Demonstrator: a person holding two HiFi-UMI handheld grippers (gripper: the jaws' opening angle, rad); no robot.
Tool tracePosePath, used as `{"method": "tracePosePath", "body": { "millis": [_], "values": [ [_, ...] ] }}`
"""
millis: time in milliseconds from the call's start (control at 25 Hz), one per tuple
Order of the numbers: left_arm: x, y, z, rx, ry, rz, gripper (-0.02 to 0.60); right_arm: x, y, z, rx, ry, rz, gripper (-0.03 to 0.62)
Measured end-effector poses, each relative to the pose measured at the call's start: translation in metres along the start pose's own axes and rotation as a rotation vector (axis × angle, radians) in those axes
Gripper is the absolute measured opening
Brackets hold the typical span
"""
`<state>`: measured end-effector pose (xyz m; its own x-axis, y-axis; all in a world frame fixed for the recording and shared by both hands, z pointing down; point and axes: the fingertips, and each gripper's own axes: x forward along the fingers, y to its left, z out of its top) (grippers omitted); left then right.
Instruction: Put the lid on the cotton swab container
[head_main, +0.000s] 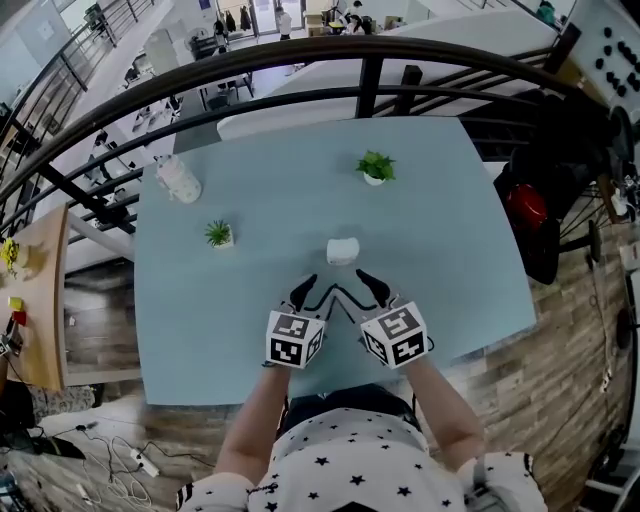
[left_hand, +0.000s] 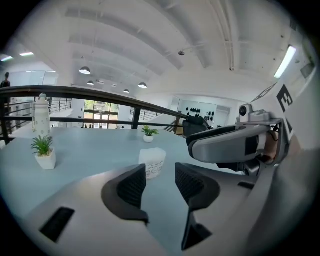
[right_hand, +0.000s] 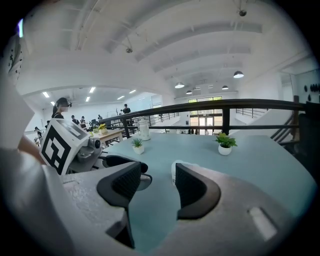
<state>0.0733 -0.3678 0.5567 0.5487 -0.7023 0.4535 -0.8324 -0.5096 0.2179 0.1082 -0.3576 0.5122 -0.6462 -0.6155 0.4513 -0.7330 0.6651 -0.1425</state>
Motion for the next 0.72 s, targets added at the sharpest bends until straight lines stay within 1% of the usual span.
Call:
{"method": "tracePosePath", "body": {
  "millis": [160,440,560,720],
  "values": [
    [-0.029,-0.006,-0.006,-0.008,-0.032,0.021,0.129,-0.016,0.018,-0.005,0.009,-0.016,-0.011,0.213],
    [-0.087,-0.022,-0.029,-0.018,-0.055,0.044,0.063,-0.049,0.057,-0.022,0.035,-0.037,-0.043,0.192],
    [-0.113,-0.029,-0.039,-0.026,-0.072,0.047,0.048,-0.064,0.075,-0.031,0.042,-0.045,-0.053,0.180],
    [-0.148,-0.043,-0.050,-0.042,-0.105,0.039,0.035,-0.083,0.099,-0.045,0.047,-0.058,-0.064,0.140]
  ]
}}
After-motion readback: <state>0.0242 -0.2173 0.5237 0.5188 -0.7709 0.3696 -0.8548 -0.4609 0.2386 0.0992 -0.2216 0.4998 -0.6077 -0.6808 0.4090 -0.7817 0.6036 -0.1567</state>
